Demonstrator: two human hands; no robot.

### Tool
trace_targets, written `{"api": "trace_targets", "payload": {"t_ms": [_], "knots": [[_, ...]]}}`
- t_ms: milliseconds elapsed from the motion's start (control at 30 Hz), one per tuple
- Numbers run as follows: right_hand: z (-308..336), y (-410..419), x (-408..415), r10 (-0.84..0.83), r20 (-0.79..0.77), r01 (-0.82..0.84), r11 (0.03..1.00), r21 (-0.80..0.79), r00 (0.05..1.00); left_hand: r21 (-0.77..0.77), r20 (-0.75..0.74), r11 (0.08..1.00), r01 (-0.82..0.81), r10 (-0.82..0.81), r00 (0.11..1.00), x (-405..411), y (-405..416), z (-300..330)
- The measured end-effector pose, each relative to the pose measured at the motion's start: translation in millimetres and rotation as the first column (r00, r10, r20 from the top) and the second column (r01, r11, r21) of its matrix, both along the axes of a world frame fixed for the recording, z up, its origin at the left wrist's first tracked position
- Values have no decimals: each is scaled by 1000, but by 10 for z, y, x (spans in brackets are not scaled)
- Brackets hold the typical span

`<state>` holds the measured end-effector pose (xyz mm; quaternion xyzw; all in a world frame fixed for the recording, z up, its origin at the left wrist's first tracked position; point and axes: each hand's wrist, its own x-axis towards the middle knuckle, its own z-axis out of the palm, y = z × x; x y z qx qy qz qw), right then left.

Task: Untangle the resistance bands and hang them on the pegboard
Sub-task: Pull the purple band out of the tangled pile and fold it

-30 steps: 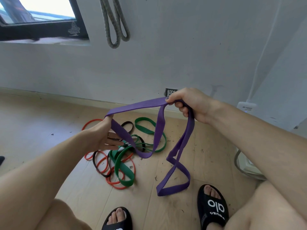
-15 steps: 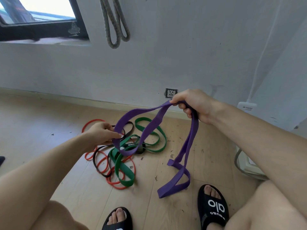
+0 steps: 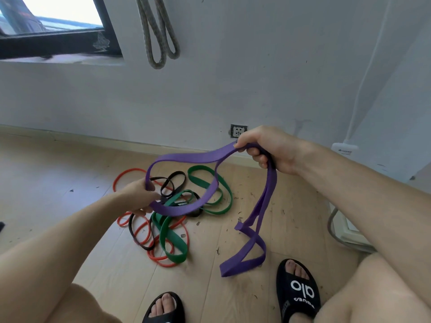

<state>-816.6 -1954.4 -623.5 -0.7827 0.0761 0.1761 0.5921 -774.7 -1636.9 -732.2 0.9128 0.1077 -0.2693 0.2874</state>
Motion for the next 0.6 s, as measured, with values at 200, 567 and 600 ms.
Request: {"api": "trace_targets", "payload": {"t_ms": [200,567,600], "knots": [[-38,192,-76,292,15,-291,955,-49,956,47,12,915,401,-402,915,-51,-223,88],[-113,267,-113,460,35,-446,875,-190,887,-309,540,706,637,-422,729,-334,-821,610],[-125,261,-107,460,45,-440,870,-223,887,-310,538,712,630,-415,734,-336,-814,632]]}}
